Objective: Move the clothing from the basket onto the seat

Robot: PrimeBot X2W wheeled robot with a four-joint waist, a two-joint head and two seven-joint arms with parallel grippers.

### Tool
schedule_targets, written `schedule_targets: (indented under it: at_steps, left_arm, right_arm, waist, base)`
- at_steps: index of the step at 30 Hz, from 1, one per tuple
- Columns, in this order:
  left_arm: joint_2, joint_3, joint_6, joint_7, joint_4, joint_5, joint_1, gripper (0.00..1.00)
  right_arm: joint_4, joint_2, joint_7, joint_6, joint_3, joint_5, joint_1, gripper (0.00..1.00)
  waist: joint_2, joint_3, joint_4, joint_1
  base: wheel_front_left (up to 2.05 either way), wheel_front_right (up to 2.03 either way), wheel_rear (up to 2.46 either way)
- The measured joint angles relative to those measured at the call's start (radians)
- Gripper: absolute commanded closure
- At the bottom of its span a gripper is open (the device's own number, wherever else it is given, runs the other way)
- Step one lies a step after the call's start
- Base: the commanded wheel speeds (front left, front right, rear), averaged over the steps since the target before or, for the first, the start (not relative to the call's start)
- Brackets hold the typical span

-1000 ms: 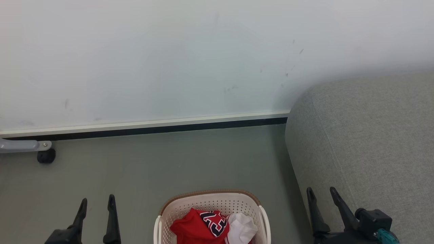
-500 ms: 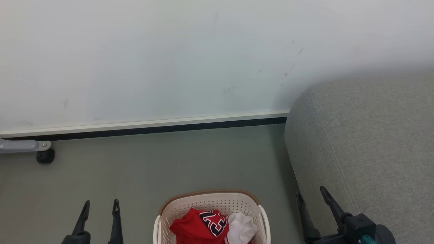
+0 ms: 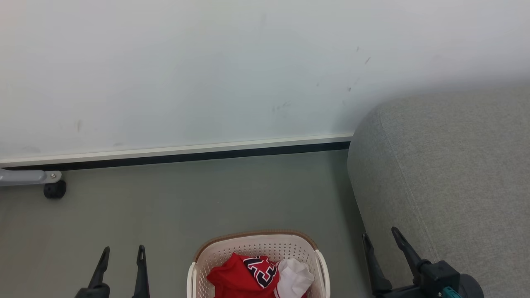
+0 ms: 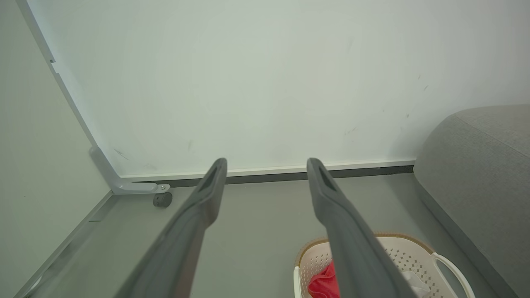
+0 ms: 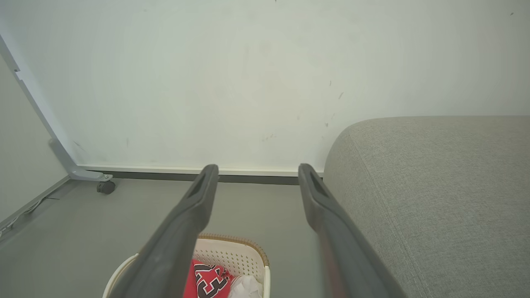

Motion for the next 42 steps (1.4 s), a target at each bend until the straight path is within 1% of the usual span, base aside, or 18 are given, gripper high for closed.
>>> schedule_targets:
  at_steps: [4,12,19,22,27,29,32,39,42]
  left_arm:
    - [0.000,0.003,-0.007,0.000,0.002,0.000,0.000,0.00]
    - [-0.003,0.003,-0.009,0.000,-0.003,0.002,0.000,0.00]
    - [-0.002,-0.001,-0.023,0.000,-0.021,0.008,-0.001,0.00]
    - [0.002,-0.010,-0.030,0.000,-0.027,0.014,-0.011,0.00]
    - [0.010,-0.050,-0.060,0.000,-0.017,0.036,-0.059,0.00]
    - [0.011,-0.067,-0.070,0.000,-0.002,0.048,-0.074,0.00]
    - [0.010,-0.086,-0.079,0.000,0.025,0.062,-0.097,0.00]
    - [0.009,-0.157,-0.122,0.002,0.099,0.099,-0.187,0.00]
    - [0.009,-0.189,-0.132,0.012,0.136,0.133,-0.236,0.00]
  right_arm:
    - [0.000,0.000,0.000,0.000,-0.001,-0.001,0.000,0.00]
    - [-0.005,0.000,0.000,0.000,-0.002,-0.003,0.001,0.00]
    - [-0.035,0.002,0.000,0.000,-0.007,-0.011,-0.004,0.00]
    - [-0.049,0.003,-0.002,-0.007,-0.014,-0.016,-0.022,0.00]
    - [-0.068,0.003,-0.003,-0.009,-0.028,-0.023,-0.042,0.00]
    - [-0.077,0.006,-0.003,-0.016,-0.029,-0.032,-0.045,0.00]
    - [-0.093,0.009,-0.003,-0.016,-0.032,-0.051,-0.062,0.00]
    - [-0.134,0.026,-0.003,-0.022,-0.034,-0.066,-0.101,0.00]
    - [-0.163,0.031,-0.004,-0.025,-0.039,-0.067,-0.114,0.00]
  waist:
    - [0.0000,0.002,-0.001,0.0000]
    - [0.0000,0.013,-0.001,0.0000]
    - [0.0000,0.056,-0.003,0.0000]
    - [0.0000,0.084,-0.006,0.0000]
    - [0.0001,0.141,-0.012,0.0001]
    - [0.0001,0.166,-0.016,0.0001]
    - [0.0001,0.205,-0.024,0.0001]
    - [0.0001,0.296,-0.058,0.0002]
    - [0.0001,0.335,-0.077,0.0002]
  base:
    - [0.00,0.00,0.00]
    - [0.00,0.00,0.00]
    - [0.00,0.00,0.00]
    - [0.00,0.00,0.00]
    - [0.00,0.00,0.00]
    - [0.00,0.00,0.00]
    - [0.00,0.00,0.00]
    - [0.00,0.00,0.00]
    - [0.00,0.00,0.00]
